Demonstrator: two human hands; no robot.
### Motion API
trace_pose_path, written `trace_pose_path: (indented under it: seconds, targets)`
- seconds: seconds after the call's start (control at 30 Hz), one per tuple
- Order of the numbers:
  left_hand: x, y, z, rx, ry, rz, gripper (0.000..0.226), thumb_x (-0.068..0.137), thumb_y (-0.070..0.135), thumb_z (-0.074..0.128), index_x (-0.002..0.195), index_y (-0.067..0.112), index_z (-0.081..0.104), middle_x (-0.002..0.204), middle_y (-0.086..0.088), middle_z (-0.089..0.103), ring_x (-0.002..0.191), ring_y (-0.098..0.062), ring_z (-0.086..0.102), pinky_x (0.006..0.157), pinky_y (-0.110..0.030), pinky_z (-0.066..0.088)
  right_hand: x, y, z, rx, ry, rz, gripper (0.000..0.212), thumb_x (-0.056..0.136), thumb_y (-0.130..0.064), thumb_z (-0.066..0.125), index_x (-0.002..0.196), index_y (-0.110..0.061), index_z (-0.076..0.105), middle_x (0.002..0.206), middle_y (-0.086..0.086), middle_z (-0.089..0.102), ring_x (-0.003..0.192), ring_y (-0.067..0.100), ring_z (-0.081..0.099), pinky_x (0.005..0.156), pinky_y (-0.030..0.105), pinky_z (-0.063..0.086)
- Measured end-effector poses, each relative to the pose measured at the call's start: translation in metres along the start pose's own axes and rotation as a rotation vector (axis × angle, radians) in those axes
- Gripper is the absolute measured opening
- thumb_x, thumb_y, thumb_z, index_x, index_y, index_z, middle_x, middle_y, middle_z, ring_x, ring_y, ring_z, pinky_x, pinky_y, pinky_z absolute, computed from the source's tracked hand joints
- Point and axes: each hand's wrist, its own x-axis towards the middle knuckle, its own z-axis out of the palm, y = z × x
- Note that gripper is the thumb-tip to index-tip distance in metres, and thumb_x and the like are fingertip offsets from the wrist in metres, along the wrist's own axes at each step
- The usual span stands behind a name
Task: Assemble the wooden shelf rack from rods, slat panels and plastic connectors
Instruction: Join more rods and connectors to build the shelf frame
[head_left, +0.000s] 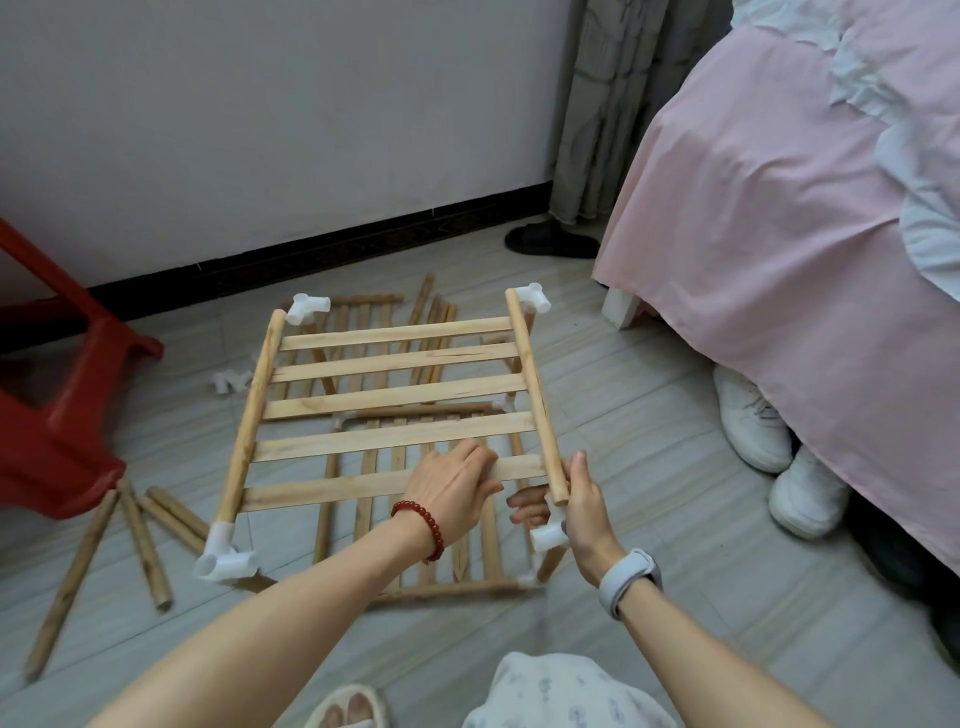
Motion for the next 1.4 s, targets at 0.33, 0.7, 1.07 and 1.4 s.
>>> trace_pose_path:
  seconds: [0.33,0.7,1.07,1.4]
  targets:
    - [-0.005,0.001,0.004,0.020,0.057,0.012,0.035,0.099,0.036,0.035,0.129,0.020,0.042,0.119,0.003,0.047,0.094,-0.013,0.047,0.076,-0.019,0.025,0.004,0.000,-0.006,-0.482,0.070,-0.122,0.028,0.099,-0.030,0.039,0.096,-0.009,0.057,0.076,0.007,0.067,0.061,0.014,0.061,0.059,0.024,0.048]
    - [-0.015,-0.001,0.008,-0.047,0.137,0.066,0.026,0.095,0.027,0.049,0.114,0.011,0.056,0.103,-0.004,0.056,0.087,-0.021,0.052,0.074,-0.024,0.026,-0.002,0.000,-0.005,-0.676,0.033,-0.195,0.032,0.101,-0.034,0.026,0.086,-0.018,0.050,0.077,0.003,0.056,0.069,0.014,0.051,0.069,0.032,0.045]
    - [0.007,0.005,0.014,-0.076,0.089,0.025,0.029,0.095,0.029,0.047,0.117,0.011,0.055,0.104,-0.006,0.054,0.090,-0.025,0.052,0.078,-0.030,0.035,0.001,0.005,-0.010,-0.216,0.170,-0.067,0.052,0.102,-0.039,0.020,0.089,-0.004,0.056,0.062,0.013,0.062,0.043,0.017,0.056,0.048,0.026,0.047]
    - [0.015,0.012,0.019,-0.072,0.095,-0.004,0.031,0.096,0.029,0.047,0.120,0.012,0.054,0.103,-0.007,0.053,0.090,-0.025,0.052,0.076,-0.029,0.034,-0.010,0.003,-0.011,0.020,0.337,-0.085,0.044,0.103,-0.035,0.022,0.088,-0.007,0.053,0.057,0.015,0.055,0.034,0.014,0.049,0.039,0.020,0.043]
